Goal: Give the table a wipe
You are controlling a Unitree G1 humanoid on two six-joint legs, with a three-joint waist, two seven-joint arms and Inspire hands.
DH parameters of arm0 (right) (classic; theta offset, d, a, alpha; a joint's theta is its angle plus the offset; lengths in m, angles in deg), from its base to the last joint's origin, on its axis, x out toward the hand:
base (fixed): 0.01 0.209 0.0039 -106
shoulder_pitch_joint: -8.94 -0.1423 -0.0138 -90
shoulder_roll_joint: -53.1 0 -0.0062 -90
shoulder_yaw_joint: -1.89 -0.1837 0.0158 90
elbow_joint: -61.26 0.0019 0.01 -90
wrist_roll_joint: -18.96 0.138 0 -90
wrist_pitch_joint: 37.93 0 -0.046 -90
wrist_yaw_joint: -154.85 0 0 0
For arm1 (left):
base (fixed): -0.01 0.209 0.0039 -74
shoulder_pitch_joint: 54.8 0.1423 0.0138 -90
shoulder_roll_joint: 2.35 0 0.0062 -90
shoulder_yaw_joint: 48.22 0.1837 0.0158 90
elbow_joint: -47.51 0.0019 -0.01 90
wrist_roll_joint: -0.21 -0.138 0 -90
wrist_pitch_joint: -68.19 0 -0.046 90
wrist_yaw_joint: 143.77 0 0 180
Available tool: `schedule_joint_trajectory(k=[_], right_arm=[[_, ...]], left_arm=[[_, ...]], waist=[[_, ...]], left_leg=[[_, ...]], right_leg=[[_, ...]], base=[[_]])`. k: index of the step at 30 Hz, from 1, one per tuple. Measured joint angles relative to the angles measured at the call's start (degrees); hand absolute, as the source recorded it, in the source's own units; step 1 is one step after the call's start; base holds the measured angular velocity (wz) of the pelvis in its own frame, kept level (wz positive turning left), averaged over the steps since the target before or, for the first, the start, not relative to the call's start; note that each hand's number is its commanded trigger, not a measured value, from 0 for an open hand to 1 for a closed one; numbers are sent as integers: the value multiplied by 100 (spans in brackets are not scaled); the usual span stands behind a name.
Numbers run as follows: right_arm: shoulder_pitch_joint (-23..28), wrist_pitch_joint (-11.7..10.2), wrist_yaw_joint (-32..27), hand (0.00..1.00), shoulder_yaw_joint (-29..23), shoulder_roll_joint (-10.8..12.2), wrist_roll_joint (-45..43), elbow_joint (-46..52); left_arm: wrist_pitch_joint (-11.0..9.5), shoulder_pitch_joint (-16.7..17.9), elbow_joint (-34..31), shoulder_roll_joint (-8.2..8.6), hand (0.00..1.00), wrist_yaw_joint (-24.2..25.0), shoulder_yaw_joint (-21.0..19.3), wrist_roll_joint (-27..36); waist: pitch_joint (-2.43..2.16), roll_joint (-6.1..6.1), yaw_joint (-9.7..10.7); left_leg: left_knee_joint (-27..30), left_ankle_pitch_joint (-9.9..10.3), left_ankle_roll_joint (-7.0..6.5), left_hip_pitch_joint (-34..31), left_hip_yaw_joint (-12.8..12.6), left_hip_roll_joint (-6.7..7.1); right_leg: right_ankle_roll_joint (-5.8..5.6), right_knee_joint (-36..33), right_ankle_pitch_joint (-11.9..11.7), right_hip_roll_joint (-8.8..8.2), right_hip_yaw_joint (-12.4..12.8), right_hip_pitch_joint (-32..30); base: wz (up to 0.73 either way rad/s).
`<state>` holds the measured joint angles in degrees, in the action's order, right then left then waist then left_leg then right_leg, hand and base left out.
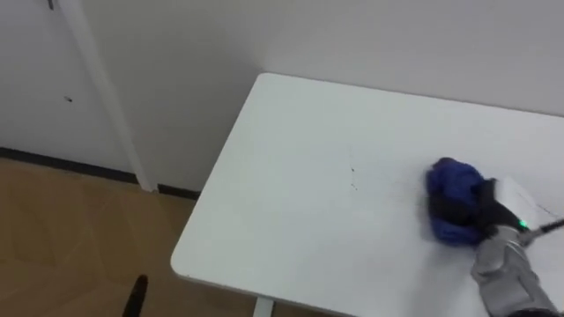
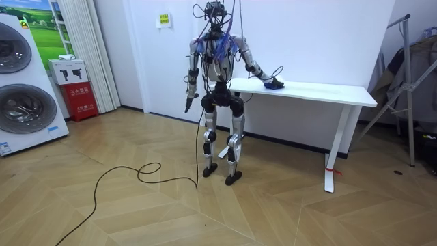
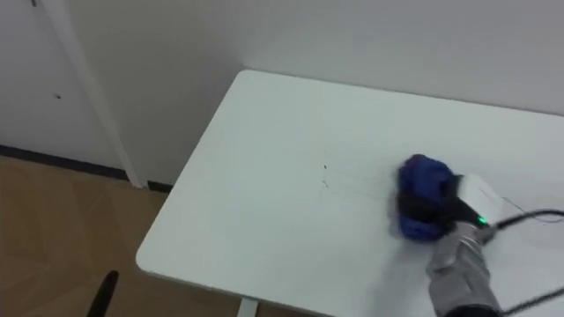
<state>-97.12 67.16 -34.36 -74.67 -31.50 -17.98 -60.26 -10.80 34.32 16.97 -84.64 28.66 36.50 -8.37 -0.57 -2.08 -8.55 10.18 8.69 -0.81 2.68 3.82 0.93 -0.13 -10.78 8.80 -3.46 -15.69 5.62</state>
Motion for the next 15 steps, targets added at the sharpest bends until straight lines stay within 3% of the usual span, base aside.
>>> schedule_joint_trajectory(k=[2,4,8,9,11,15], right_arm=[[-478,-130,449,100,594,371,-171,296],[-616,-226,628,100,624,468,-222,306],[-322,-377,657,100,277,289,-389,-109],[-180,-468,593,100,180,254,-355,-127],[310,-995,214,100,-215,127,-287,-143],[955,-1462,-309,100,-1011,-312,-62,-323]], left_arm=[[74,-160,-27,123,0,146,6,-8],[125,-85,-209,147,0,208,-4,-33],[168,269,-407,30,0,201,-14,7],[167,328,-435,13,0,195,-24,15],[148,522,-430,-53,0,170,-169,18],[3,722,-493,-265,0,142,-370,-6]], waist=[[73,-44,-172],[87,-64,-375],[76,-109,-390],[75,-111,-365],[67,-140,-43],[75,-153,234]], left_leg=[[-56,-73,25,-17,33,-18],[-48,-84,21,-27,162,12],[-55,-94,-28,-97,403,95],[-55,-92,-32,-98,402,102],[-45,-90,-44,-77,395,178],[-60,-29,-147,36,341,191]], right_leg=[[32,28,10,23,-25,-31],[27,128,14,15,-106,-6],[-35,139,51,-89,-352,82],[-42,134,55,-99,-351,91],[-101,209,92,-163,-344,196],[-139,221,106,-180,-344,328]], base=[[19],[41],[41],[31],[38],[8]])
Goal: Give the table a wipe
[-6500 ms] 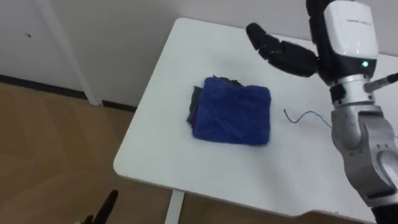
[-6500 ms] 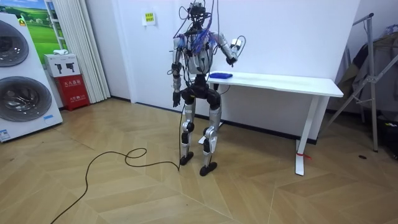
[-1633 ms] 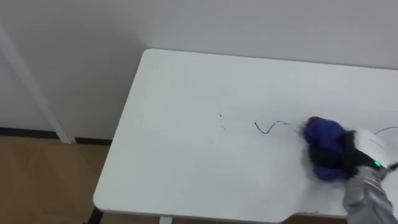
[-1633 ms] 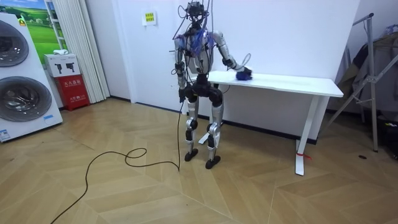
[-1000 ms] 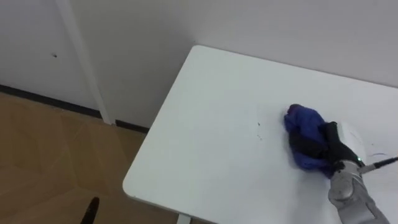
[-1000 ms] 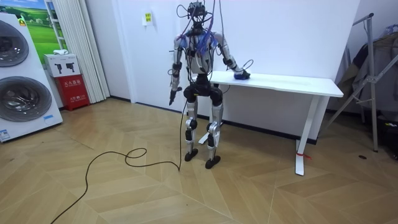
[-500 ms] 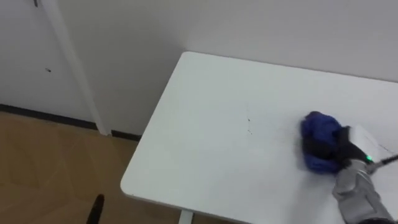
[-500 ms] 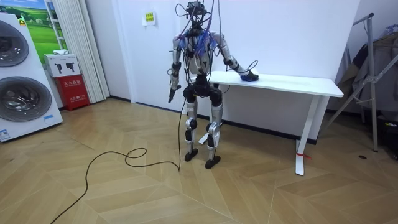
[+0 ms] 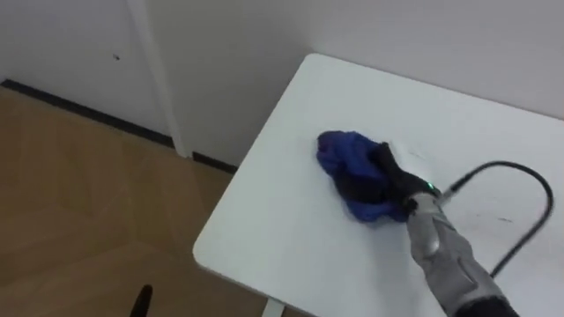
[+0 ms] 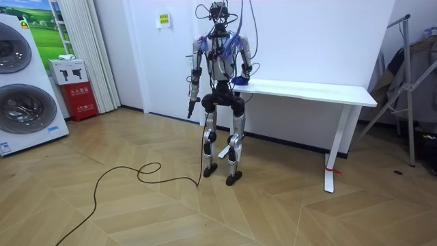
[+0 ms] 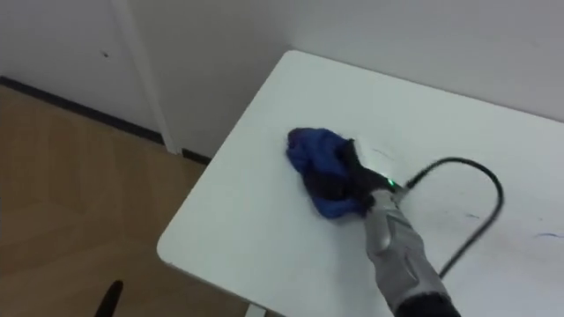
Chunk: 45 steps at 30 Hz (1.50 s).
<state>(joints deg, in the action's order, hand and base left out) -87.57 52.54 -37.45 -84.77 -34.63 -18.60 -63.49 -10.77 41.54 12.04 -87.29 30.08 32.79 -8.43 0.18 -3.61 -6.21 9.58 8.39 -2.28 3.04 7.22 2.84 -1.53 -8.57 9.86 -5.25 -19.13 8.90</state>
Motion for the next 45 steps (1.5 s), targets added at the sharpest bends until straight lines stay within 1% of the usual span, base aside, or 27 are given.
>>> schedule_joint_trajectory(k=[4,7,9,12,14,15,16,18,19,20,21,23,24,25,26,27,28,29,30,31,32,33,35,36,38,42,45], right_arm=[[457,-164,-439,100,-1108,-409,424,-725],[547,-159,-534,100,-1245,-645,693,-1038],[459,-118,-535,100,-1212,-633,785,-1158],[228,254,-536,100,-962,-477,739,-1120],[-115,788,-486,100,-410,-284,550,-888],[-187,876,-450,100,-229,-198,506,-806],[-327,1043,-332,100,181,21,383,-608],[-640,1223,-80,100,714,408,-34,-440],[-923,1294,35,100,1097,685,-364,-436],[-1192,1252,182,100,1382,871,-464,-462],[-1324,1202,251,100,1485,942,-471,-483],[-1739,1049,380,100,1658,979,-436,-585],[-1803,1014,381,100,1647,977,-408,-632],[-1915,890,384,100,1534,974,-315,-751],[-1938,774,371,100,1399,953,-282,-768],[-1889,701,363,100,1310,906,-263,-768],[-1697,561,330,100,1102,787,-254,-741],[-1469,464,244,100,924,600,-225,-689],[-1322,384,197,100,773,495,-223,-681],[-991,239,71,100,441,254,-208,-701],[-583,173,-88,100,50,-58,-40,-707],[-369,169,-182,100,-212,-228,46,-715],[271,227,-379,100,-1244,-813,321,-855],[370,269,-409,100,-1479,-947,404,-959],[573,442,-507,100,-1871,-1187,666,-1113],[517,552,-655,100,-1741,-1002,775,-911],[223,960,-717,100,-973,-583,761,-321]], left_arm=[[-119,25,-12,-138,0,-67,-398,-81],[-189,49,-17,-157,0,-111,-399,-92],[-195,55,-13,-154,0,-112,-290,-85],[-253,-22,54,-101,0,-111,97,-56],[-239,-101,124,-59,0,-106,420,-57],[-243,-200,237,-67,0,-106,506,-62],[-240,-419,501,-70,0,-104,633,-59],[-241,-620,661,-52,0,-90,774,-63],[-286,-694,666,-53,0,-80,812,-70],[-300,-783,631,-50,0,-73,807,-71],[-300,-835,618,-51,0,-66,807,-75],[-299,-936,432,-73,0,10,806,-107],[-293,-933,392,-103,0,25,799,-108],[-258,-931,349,-151,0,32,748,-111],[-208,-927,324,-254,0,27,658,-98],[-178,-914,288,-270,0,19,591,-98],[-171,-868,222,-271,0,10,470,-69],[-171,-823,223,-272,0,8,416,6],[-177,-777,223,-262,0,11,364,-30],[-176,-605,227,-252,0,14,216,-150],[-174,-401,226,-259,0,17,19,-380],[-172,-321,225,-271,0,19,-79,-521],[-167,25,113,-288,0,27,-504,-932],[-163,120,49,-296,0,33,-565,-955],[-161,266,66,-360,0,35,-555,-922],[-187,251,160,-283,0,26,-319,-655],[-167,47,169,-243,0,-92,29,-515]], waist=[[-71,-42,238],[-95,-39,274],[-97,-22,271],[-91,84,163],[-66,246,-98],[-56,258,-170],[-46,273,-321],[-38,277,-495],[-26,275,-644],[23,272,-759],[30,267,-837],[20,193,-994],[25,175,-999],[27,103,-1000],[19,61,-986],[15,82,-969],[25,115,-836],[16,72,-661],[15,44,-567],[21,22,-254],[13,26,25],[10,7,124],[-55,64,300],[-45,-11,339],[-32,18,390],[-66,183,182],[-56,243,13]], left_leg=[[-4,55,-37,82,-95,-1],[6,101,-39,209,-272,-23],[16,135,-33,286,-391,-39],[198,255,-18,312,-572,-151],[391,386,11,304,-915,-314],[406,388,14,303,-995,-361],[430,375,41,295,-1132,-442],[547,404,129,227,-1197,-506],[591,416,220,161,-1190,-573],[618,413,340,104,-1098,-646],[629,416,376,45,-1026,-689],[607,216,724,-302,-604,-951],[605,168,818,-376,-489,-1020],[574,115,1040,-482,-310,-1192],[595,92,1299,-566,-193,-1441],[599,55,1404,-567,-183,-1588],[617,-108,1334,-588,-379,-1938],[618,-389,1145,-633,-702,-2173],[626,-561,1076,-641,-906,-2261],[742,-767,1034,-656,-1143,-2328],[952,-742,1002,-669,-1432,-2301],[1068,-686,941,-691,-1541,-2256],[1430,-164,771,-789,-1597,-1825],[1439,-30,783,-769,-1591,-1684],[1283,201,708,-585,-1690,-1284],[731,242,823,-12,-1880,-1269],[481,271,900,85,-1988,-1234]], right_leg=[[-23,-12,-10,-11,-1,120],[-39,-67,-1,-10,62,143],[-52,-123,7,-7,76,161],[-54,-276,10,2,58,121],[-14,-699,48,-39,45,-141],[-43,-875,92,-64,50,-241],[-146,-1446,251,-178,45,-539],[-160,-2329,517,-629,61,-877],[-189,-2534,612,-965,254,-1002],[-206,-2391,616,-1207,471,-1020],[-232,-2269,603,-1319,513,-1023],[-395,-1404,310,-1569,466,-946],[-400,-1189,195,-1561,456,-935],[-403,-957,-2,-1526,423,-985],[-665,-1074,-204,-1378,390,-1144],[-882,-1325,-102,-1263,284,-1182],[-713,-1680,248,-979,96,-1191],[-558,-1849,496,-806,-39,-1178],[-490,-1858,573,-733,-54,-1153],[-397,-1737,618,-606,-160,-966],[-316,-1587,615,-504,-167,-801],[-284,-1519,604,-474,-191,-743],[-194,-1272,556,-425,-116,-649],[-181,-1217,543,-402,-69,-602],[-178,-1197,514,-372,194,-593],[-230,-893,275,-192,672,-578],[-275,-787,37,-165,732,-749]], base=[[-13],[-35],[-44],[-41],[-79],[-67],[-45],[-23],[0],[7],[37],[82],[87],[64],[56],[53],[63],[57],[52],[39],[37],[20],[-16],[-40],[-59],[-83],[-62]])
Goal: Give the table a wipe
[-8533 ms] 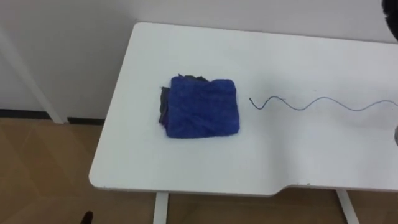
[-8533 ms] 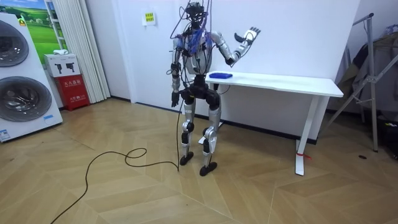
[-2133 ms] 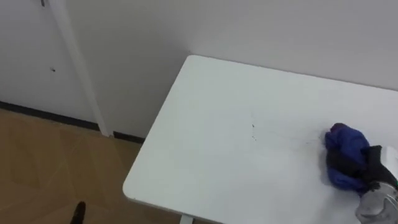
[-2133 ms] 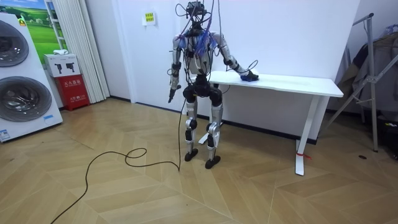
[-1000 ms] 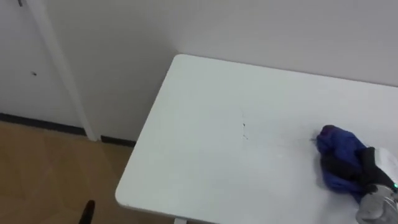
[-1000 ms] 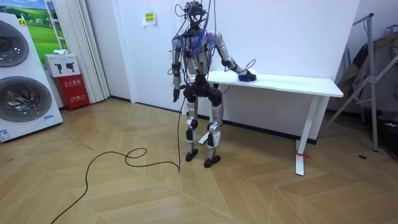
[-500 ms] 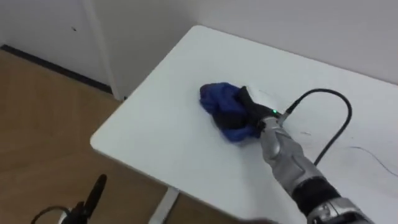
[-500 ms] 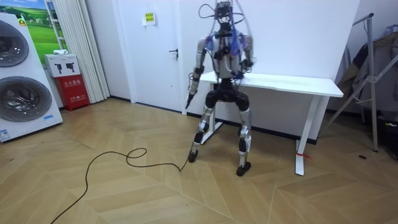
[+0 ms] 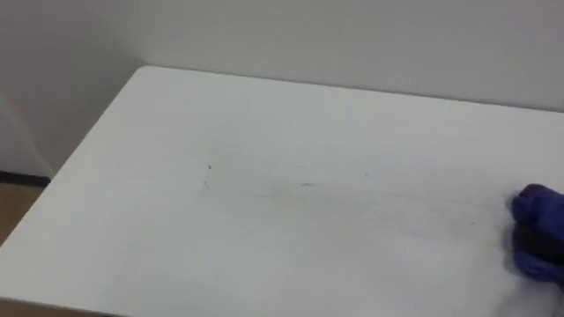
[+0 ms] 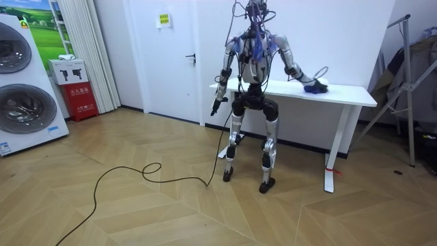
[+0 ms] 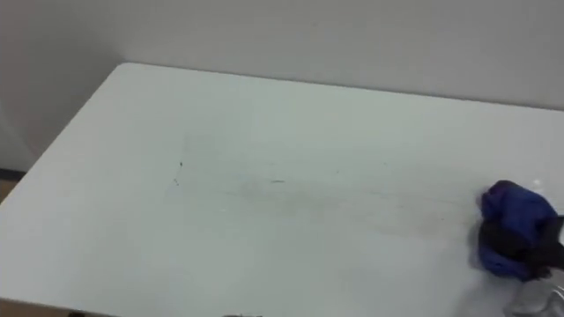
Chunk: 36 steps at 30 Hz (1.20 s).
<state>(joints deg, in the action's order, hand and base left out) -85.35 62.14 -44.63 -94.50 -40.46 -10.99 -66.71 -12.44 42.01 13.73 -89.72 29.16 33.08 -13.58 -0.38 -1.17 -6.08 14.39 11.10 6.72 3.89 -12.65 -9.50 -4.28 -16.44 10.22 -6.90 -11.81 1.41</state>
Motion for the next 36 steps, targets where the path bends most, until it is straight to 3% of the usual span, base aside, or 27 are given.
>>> schedule_joint_trajectory(k=[2,5,8,11,15,17,19,22,26,28,31,32,33,34,35,36], right_arm=[[-380,224,230,100,971,467,-192,588],[-1202,247,715,100,1840,1141,-469,671],[-1512,55,834,100,1939,1325,-544,592],[-1356,68,708,100,1658,1220,-450,324],[-616,-415,180,100,860,969,-382,72],[-111,-658,-50,100,259,669,-334,-209],[304,-738,-253,100,-200,491,-286,-333],[527,-754,-396,100,-631,358,-115,-624],[426,-738,-415,100,-566,364,-142,-597],[316,-596,-410,100,-355,391,-168,-567],[-80,39,-147,100,322,499,-384,-177],[-270,347,100,100,840,634,-446,196],[-367,473,264,100,1131,726,-472,414],[-606,643,651,100,1792,957,-661,802],[-976,717,1001,100,2429,1212,-1028,936],[-1181,718,1177,100,2636,1345,-1198,936]], left_arm=[[90,-322,-73,141,0,-185,195,198],[100,-876,-116,357,0,-240,342,291],[119,-925,-277,470,0,-239,326,291],[288,-454,-467,422,0,-240,192,290],[298,276,-579,284,0,-245,-204,206],[281,616,-580,151,0,-268,-586,-5],[277,715,-581,121,0,-331,-820,-215],[193,690,-581,112,0,-480,-924,-204],[17,311,-602,140,0,-652,-634,-5],[-12,131,-601,210,0,-652,-406,67],[-2,-152,-543,415,0,-650,4,73],[28,-289,-445,438,0,-642,253,66],[38,-352,-400,457,0,-634,339,66],[79,-477,-294,506,0,-608,463,58],[159,-538,-279,561,0,-533,544,49],[194,-559,-280,593,0,-486,546,50]], waist=[[18,41,-74],[22,50,-125],[25,68,-259],[20,49,-231],[3,-101,73],[-11,-290,186],[-42,-358,249],[-41,-358,281],[-44,-291,269],[-44,-213,233],[-35,-56,-38],[-29,-34,-172],[-32,-29,-228],[-27,-35,-334],[-21,-38,-508],[-7,-37,-557]], left_leg=[[-112,-15,-25,-54,46,38],[-134,-42,-62,-239,189,80],[-313,-174,-76,-195,401,163],[-380,-220,-93,-163,557,216],[-419,-221,-96,-6,748,256],[-418,-220,-97,84,756,304],[-424,-199,-126,121,756,317],[-465,-194,-135,252,761,317],[-454,-175,-127,131,796,306],[-458,-169,-99,163,821,299],[-467,-172,-105,175,828,293],[-478,-175,-105,149,826,274],[-478,-179,-98,125,827,259],[-479,-195,-72,61,834,214],[-500,-202,-59,44,905,206],[-502,-204,-57,26,961,207]], right_leg=[[3,140,-205,4,-101,-77],[7,145,-256,-19,-169,-200],[-32,204,-229,-94,-413,-91],[-41,283,-224,-144,-639,13],[-41,381,-224,-176,-926,343],[-60,525,-212,-206,-1028,582],[-81,593,-225,-207,-1104,696],[-90,594,-226,-209,-1182,794],[-118,660,-236,-169,-1179,767],[-91,629,-254,-152,-1153,752],[15,531,-330,-67,-831,528],[64,462,-363,-18,-695,373],[94,452,-382,13,-668,308],[149,459,-417,80,-622,209],[185,455,-435,134,-562,131],[194,459,-432,148,-558,118]], base=[[-40],[8],[40],[33],[42],[27],[23],[-2],[-10],[-15],[-57],[-76],[-59],[-42],[-30],[4]])
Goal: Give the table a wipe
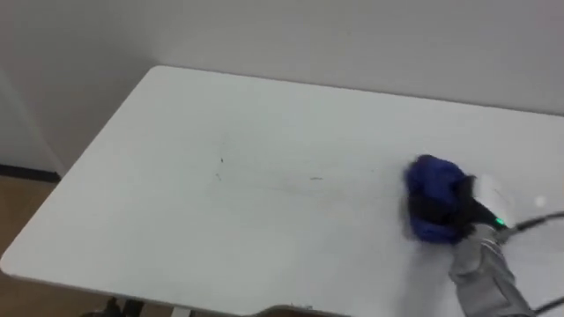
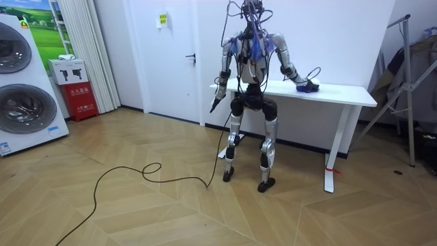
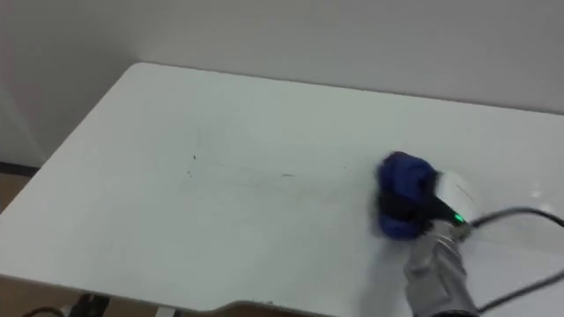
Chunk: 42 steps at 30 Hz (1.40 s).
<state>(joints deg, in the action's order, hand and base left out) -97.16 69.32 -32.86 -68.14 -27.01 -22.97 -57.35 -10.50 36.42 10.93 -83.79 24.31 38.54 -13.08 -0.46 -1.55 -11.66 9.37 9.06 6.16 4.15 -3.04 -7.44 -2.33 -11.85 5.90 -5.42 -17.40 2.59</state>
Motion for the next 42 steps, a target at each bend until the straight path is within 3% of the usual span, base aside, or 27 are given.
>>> schedule_joint_trajectory(k=[1,2,4,7,9,11,12,14,15,17,21,22,25,28,30,32,33,35,36,37,38,39,40,41,42], right_arm=[[-346,-40,283,100,256,339,-282,0],[-647,-117,467,100,409,513,-396,-11],[-936,-234,566,100,447,608,-354,-183],[-717,-268,550,100,236,541,-260,-285],[-255,-443,411,100,-103,421,-235,-271],[463,-1058,-200,100,-481,362,-114,-207],[609,-1201,-356,100,-582,337,-113,-197],[1191,-1600,-1035,100,-946,2,74,-174],[1344,-1684,-1198,100,-1083,-102,156,-173],[1955,-1863,-1822,100,-1829,-413,569,-267],[2359,-2112,-2178,100,-2755,-929,1186,-939],[2366,-2114,-2179,100,-3005,-1059,1369,-1210],[2343,-2053,-2161,100,-3291,-1264,1689,-1625],[2233,-1785,-2067,100,-3231,-1232,1658,-1561],[1951,-1424,-1962,100,-3149,-1099,1508,-1457],[1499,-896,-1716,100,-2552,-928,1203,-1139],[1314,-787,-1618,100,-2319,-837,1169,-1095],[415,-466,-1082,100,-1328,-318,656,-1062],[208,-436,-916,100,-1112,-220,522,-1063],[-166,-383,-654,100,-688,47,286,-1078],[-483,-399,-432,100,-368,244,82,-1075],[-595,-432,-376,100,-270,299,53,-1068],[-846,-471,-319,100,-179,405,37,-1083],[-1157,-534,-302,100,-72,431,38,-1118],[-1278,-586,-301,100,-76,431,40,-1164]], left_arm=[[79,-58,-4,62,0,111,4,1],[143,-85,-17,94,0,186,12,1],[245,-11,-49,82,0,255,18,11],[300,466,-477,-11,0,254,-1,13],[307,540,-541,-11,0,251,-130,3],[235,715,-568,-29,0,223,-323,-55],[207,749,-568,-32,0,209,-400,-107],[119,858,-557,-91,0,105,-603,-374],[77,873,-555,-112,0,103,-681,-471],[-71,914,-522,-187,0,-19,-1019,-649],[-110,1004,-523,-292,0,-117,-1144,-683],[-177,1013,-516,-291,0,-120,-1139,-685],[-334,1006,-492,-279,0,-119,-1115,-637],[-327,965,-493,-270,0,-114,-942,-287],[-317,883,-426,-238,0,-101,-731,-223],[-235,571,-17,-234,0,-92,-419,-200],[-198,519,25,-237,0,-93,-319,-200],[-118,94,360,-207,0,-8,-18,-213],[-114,-9,399,-197,0,35,19,-218],[-121,-191,409,-180,0,98,88,-242],[-147,-366,393,-163,0,144,134,-257],[-166,-450,383,-137,0,150,135,-258],[-182,-531,302,-102,0,150,168,-253],[-182,-557,253,-114,0,146,198,-225],[-176,-563,252,-134,0,145,197,-228]], waist=[[22,-19,-58],[29,-49,-264],[51,-79,-497],[65,-183,-482],[107,-218,-382],[109,-196,-44],[109,-196,34],[99,-181,352],[97,-179,406],[63,-160,585],[-21,-151,902],[-52,-156,968],[-71,-167,991],[-67,-153,994],[-53,-109,880],[11,-17,620],[18,-13,572],[79,12,326],[92,24,262],[120,52,37],[153,49,-175],[157,27,-285],[155,-5,-498],[156,-20,-594],[153,-25,-608]], left_leg=[[6,-20,11,-80,102,9],[13,-48,-13,-163,184,24],[-5,-106,-51,-181,331,84],[-10,-120,-100,-238,593,221],[2,-129,-129,-256,687,293],[12,-98,-180,-199,687,355],[11,-90,-190,-182,687,367],[-12,-73,-204,-101,660,383],[-13,-64,-207,-88,645,383],[-19,-42,-208,-56,614,383],[28,14,-216,17,595,380],[39,26,-217,19,566,372],[72,74,-216,94,425,329],[156,134,-190,152,302,273],[168,158,-172,188,120,231],[221,181,-153,241,-235,125],[243,185,-148,241,-316,106],[387,230,-179,130,-559,5],[427,229,-177,92,-582,-33],[474,200,-191,28,-602,-110],[582,198,-165,-89,-531,-146],[629,195,-143,-163,-472,-146],[671,170,-71,-273,-292,-141],[692,75,90,-476,-62,-186],[678,10,157,-575,71,-234]], right_leg=[[4,10,11,9,-24,-37],[-3,32,15,6,-67,-68],[-46,43,43,-52,-188,-55],[-146,110,107,-179,-476,84],[-179,136,128,-248,-609,177],[-235,256,147,-280,-644,349],[-252,285,157,-284,-641,383],[-288,329,167,-294,-621,469],[-292,329,170,-296,-611,478],[-299,328,172,-296,-592,504],[-308,303,178,-298,-558,582],[-308,280,178,-302,-528,587],[-303,195,175,-287,-382,618],[-277,94,159,-260,-274,576],[-256,-29,146,-260,-187,469],[-199,-411,142,-290,-169,167],[-181,-542,150,-316,-184,61],[-41,-973,207,-461,-335,-306],[-41,-1036,207,-512,-355,-361],[-98,-1175,256,-569,-473,-446],[-197,-1800,455,-799,-497,-636],[-211,-2082,548,-1001,-482,-689],[-250,-2247,676,-1414,-415,-707],[-273,-2064,691,-1705,-261,-726],[-281,-1903,673,-1806,-196,-716]], base=[[33],[41],[44],[55],[49],[25],[11],[0],[-7],[-5],[-3],[-17],[-24],[-26],[-49],[-79],[-82],[-56],[-15],[14],[31],[61],[76],[79],[81]])
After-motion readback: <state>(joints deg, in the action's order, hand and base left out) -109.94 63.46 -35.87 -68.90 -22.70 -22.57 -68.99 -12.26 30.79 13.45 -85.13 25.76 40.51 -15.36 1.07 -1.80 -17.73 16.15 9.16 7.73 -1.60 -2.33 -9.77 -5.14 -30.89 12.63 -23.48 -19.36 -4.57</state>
